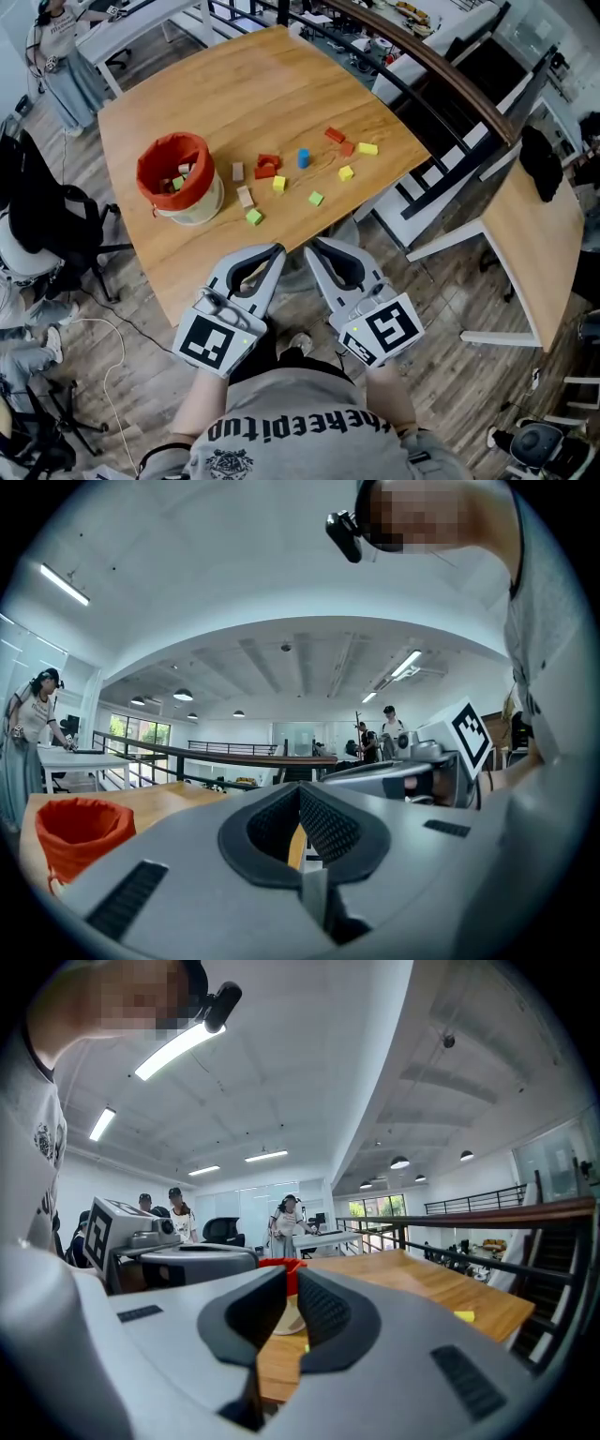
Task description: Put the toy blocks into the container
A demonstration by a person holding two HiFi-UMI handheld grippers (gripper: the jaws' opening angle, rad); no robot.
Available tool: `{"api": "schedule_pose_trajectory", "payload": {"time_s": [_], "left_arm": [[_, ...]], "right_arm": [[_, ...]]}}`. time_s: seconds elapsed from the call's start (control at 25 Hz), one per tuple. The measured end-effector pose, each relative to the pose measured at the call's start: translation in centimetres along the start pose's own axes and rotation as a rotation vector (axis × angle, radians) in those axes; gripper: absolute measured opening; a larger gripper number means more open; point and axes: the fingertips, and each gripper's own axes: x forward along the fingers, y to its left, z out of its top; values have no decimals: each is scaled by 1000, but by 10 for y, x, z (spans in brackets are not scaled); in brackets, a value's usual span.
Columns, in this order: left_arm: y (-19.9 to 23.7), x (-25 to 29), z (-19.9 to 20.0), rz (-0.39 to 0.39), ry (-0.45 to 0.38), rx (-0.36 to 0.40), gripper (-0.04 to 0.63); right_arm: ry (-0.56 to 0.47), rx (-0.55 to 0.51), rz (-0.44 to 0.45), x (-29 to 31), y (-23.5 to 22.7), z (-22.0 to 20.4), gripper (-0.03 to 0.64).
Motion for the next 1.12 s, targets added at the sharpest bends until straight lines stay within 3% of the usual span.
{"api": "schedule_pose_trajectory", "payload": {"time_s": [0.6, 0.84, 1.12], "left_arm": [[94, 26, 9, -87, 3, 34, 14], [121, 22, -3, -120, 17, 26, 14], [139, 18, -24, -105, 45, -29, 14]], "right_arm": [[2, 6, -100, 88, -26, 14, 35], [60, 4, -110, 125, -24, -3, 54], [159, -3, -94, 152, -30, -34, 81]]}}
